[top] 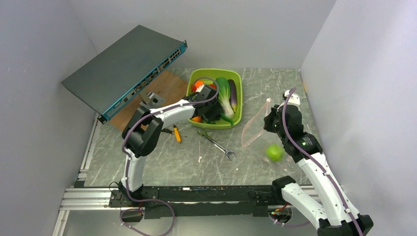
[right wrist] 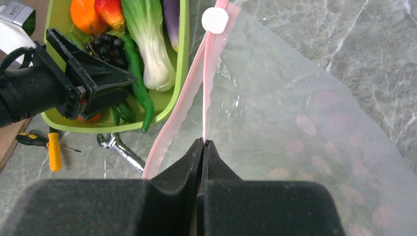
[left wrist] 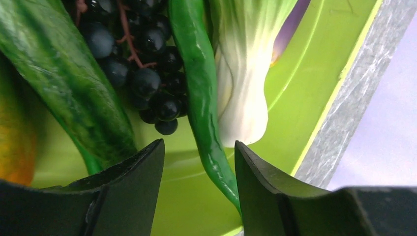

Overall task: Place the food in the zip-top bag and seal the zipper
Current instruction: Pick up the fake vegetable from the bin, then place the fake vegetable in the zipper food storage bag, then adjust the zipper food storage bag at the center of the board, then pick up the fake vegetable from the bin.

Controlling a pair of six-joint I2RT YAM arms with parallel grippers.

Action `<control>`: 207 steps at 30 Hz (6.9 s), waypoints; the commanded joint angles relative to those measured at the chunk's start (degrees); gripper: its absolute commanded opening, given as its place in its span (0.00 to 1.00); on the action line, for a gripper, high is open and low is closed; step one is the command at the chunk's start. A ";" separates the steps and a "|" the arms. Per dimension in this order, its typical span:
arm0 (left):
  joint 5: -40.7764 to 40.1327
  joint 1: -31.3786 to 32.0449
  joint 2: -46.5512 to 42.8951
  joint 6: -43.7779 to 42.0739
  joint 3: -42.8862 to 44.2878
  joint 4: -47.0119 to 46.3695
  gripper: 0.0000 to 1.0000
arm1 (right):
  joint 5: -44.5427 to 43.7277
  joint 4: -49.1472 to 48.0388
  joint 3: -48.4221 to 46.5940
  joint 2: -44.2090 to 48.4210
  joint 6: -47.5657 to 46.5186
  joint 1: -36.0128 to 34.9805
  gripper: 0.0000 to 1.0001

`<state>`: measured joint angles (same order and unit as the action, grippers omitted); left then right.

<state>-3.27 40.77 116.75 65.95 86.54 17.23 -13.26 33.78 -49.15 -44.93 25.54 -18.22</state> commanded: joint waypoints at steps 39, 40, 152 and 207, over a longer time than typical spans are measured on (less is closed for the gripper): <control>-9.65 8.53 -28.81 -36.80 -10.75 16.39 0.00 | -0.55 -1.72 -1.72 -0.52 -1.81 -0.29 0.00; -9.44 9.33 -29.92 -40.33 -10.18 18.25 0.00 | 0.88 -1.82 -1.74 -0.59 -2.38 -0.27 0.00; -9.95 20.15 -48.95 -33.41 -23.04 -2.72 0.77 | -6.91 11.08 -19.72 -2.87 2.90 -1.74 0.00; -24.97 2.41 -4.73 -17.12 4.38 7.24 0.56 | -10.01 18.09 -17.17 -12.29 -0.98 -1.61 0.00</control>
<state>-24.47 43.13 109.56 40.21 87.61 25.06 -23.03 53.91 -66.22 -58.22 26.39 -19.97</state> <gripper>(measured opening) 0.599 0.008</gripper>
